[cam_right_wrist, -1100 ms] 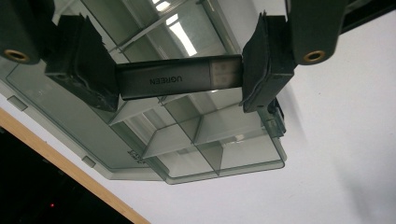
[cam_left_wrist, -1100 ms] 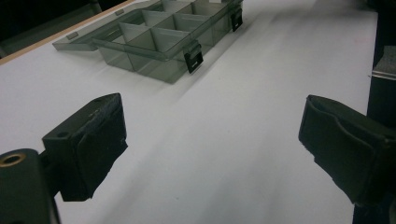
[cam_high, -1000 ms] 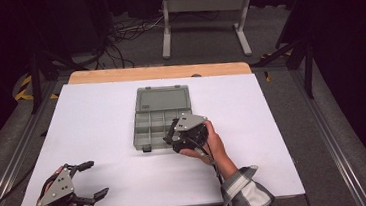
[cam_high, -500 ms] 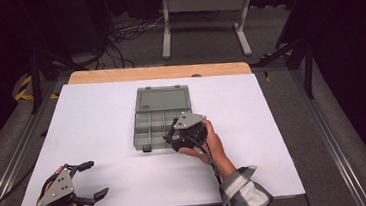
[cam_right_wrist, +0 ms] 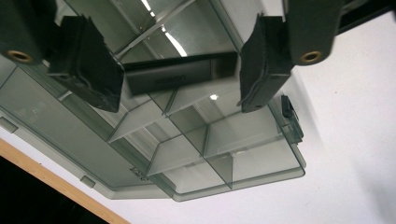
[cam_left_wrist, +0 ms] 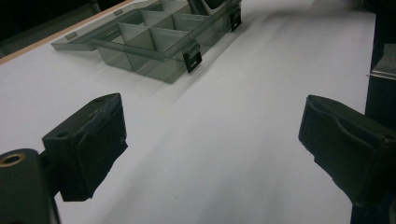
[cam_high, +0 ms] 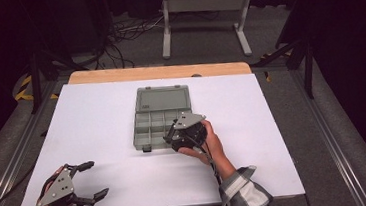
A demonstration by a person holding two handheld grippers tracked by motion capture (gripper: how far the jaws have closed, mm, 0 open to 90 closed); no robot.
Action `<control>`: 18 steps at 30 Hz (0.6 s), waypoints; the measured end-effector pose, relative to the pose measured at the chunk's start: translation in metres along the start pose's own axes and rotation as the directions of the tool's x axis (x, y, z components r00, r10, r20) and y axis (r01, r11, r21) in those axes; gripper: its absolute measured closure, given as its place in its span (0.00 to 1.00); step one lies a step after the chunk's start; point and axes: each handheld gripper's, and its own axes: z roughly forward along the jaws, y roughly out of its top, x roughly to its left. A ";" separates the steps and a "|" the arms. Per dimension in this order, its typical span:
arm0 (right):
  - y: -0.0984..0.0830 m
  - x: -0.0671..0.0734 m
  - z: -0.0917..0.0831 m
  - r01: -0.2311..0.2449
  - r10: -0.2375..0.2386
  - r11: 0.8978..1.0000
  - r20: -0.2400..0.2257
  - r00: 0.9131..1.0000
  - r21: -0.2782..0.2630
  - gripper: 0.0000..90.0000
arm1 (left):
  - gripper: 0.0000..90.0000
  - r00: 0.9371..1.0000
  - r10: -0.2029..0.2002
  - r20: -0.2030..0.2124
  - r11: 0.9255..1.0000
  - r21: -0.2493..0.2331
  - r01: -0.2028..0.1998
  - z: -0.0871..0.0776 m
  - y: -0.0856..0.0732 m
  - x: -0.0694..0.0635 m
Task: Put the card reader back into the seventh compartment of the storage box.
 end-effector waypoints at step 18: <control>0.001 0.000 -0.007 -0.008 0.010 0.998 0.025 1.000 -0.060 0.38 | 0.09 1.000 -0.005 -0.002 1.000 0.001 0.005 0.000 0.000 0.000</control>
